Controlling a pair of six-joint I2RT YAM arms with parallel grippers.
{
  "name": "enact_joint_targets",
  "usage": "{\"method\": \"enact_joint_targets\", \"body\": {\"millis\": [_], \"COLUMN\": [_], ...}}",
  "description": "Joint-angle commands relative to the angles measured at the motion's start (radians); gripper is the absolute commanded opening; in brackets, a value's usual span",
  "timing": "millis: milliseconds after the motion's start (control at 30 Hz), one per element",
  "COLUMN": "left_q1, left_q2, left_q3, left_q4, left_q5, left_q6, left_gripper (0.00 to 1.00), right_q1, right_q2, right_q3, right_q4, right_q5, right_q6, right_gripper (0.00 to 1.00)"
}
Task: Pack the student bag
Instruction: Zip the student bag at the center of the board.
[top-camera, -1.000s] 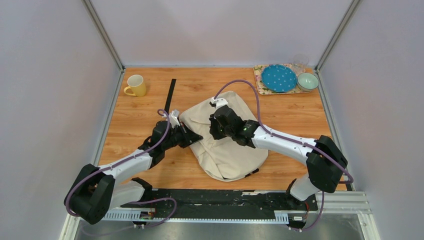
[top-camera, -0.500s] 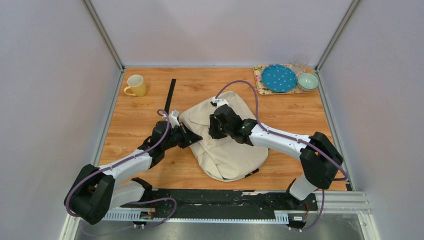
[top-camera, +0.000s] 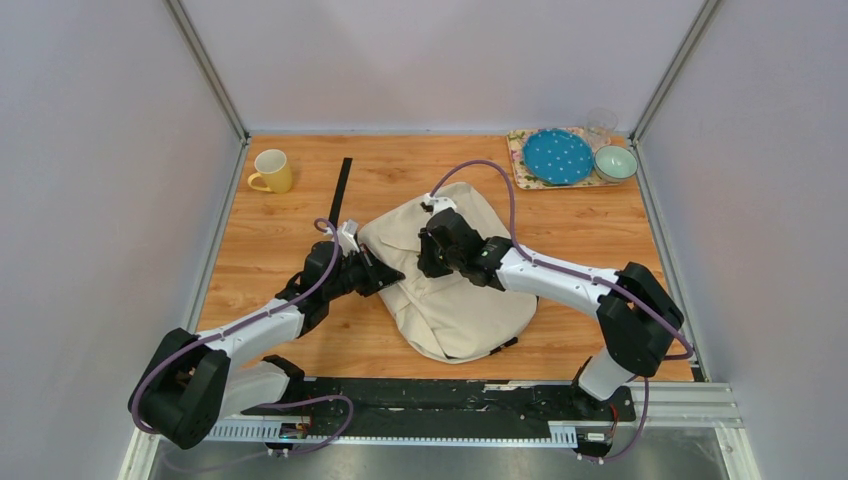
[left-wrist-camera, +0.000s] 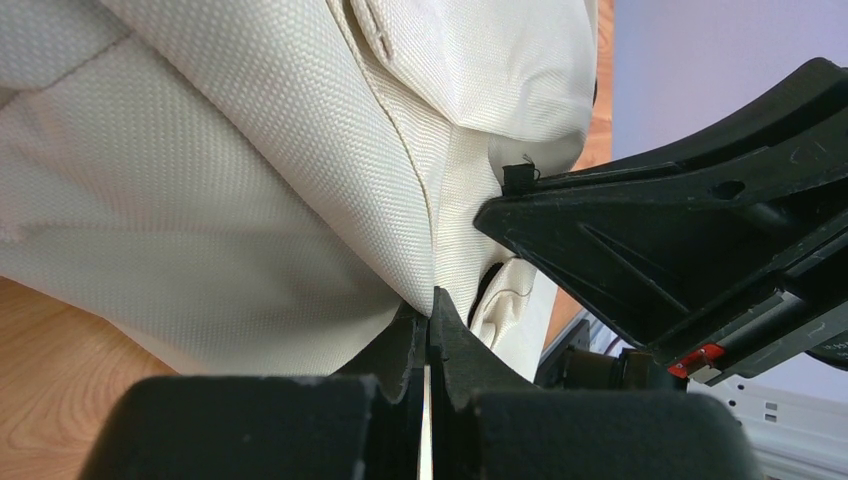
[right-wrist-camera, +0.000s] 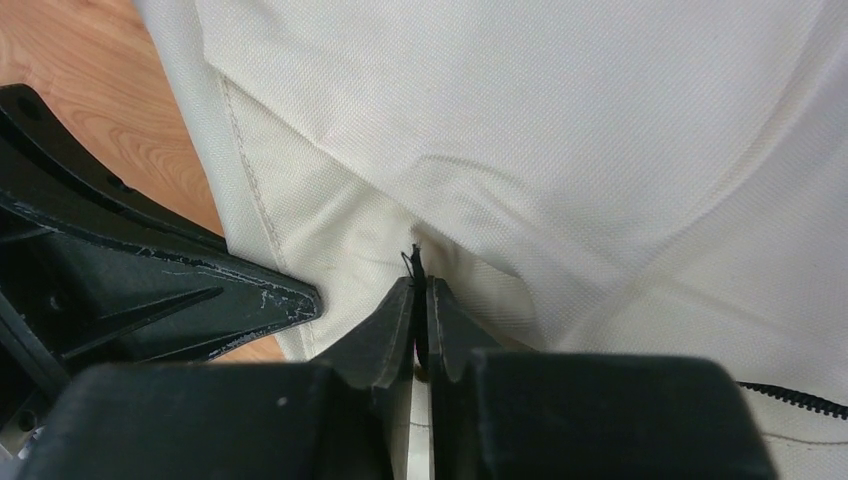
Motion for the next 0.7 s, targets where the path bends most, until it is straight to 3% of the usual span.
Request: {"method": "enact_joint_targets", "body": {"millis": [0, 133, 367, 500, 667], "left_q1": [0.003, 0.004, 0.004, 0.006, 0.006], "left_q2": [-0.016, -0.014, -0.017, -0.019, -0.023], "left_q3": [-0.005, -0.005, -0.008, -0.011, -0.016], "left_q4": [0.039, 0.041, 0.042, 0.042, 0.042], "left_q5": [0.052, 0.053, 0.058, 0.058, 0.058], "left_q6": [0.021, 0.020, 0.018, 0.017, 0.017], "left_gripper": [0.00, 0.00, 0.00, 0.00, 0.00], "right_q1": [-0.010, -0.020, -0.024, -0.023, -0.028], "right_q2": [-0.012, -0.016, -0.014, -0.015, -0.034], "right_q3": [0.026, 0.022, 0.017, 0.016, -0.003], "right_q4": [0.041, 0.045, 0.057, 0.062, 0.067], "right_q5": [0.023, 0.013, 0.007, 0.009, 0.016], "right_q6": [0.011, 0.022, 0.040, 0.046, 0.052], "right_gripper": [0.12, 0.20, 0.16, 0.00, 0.00]}}
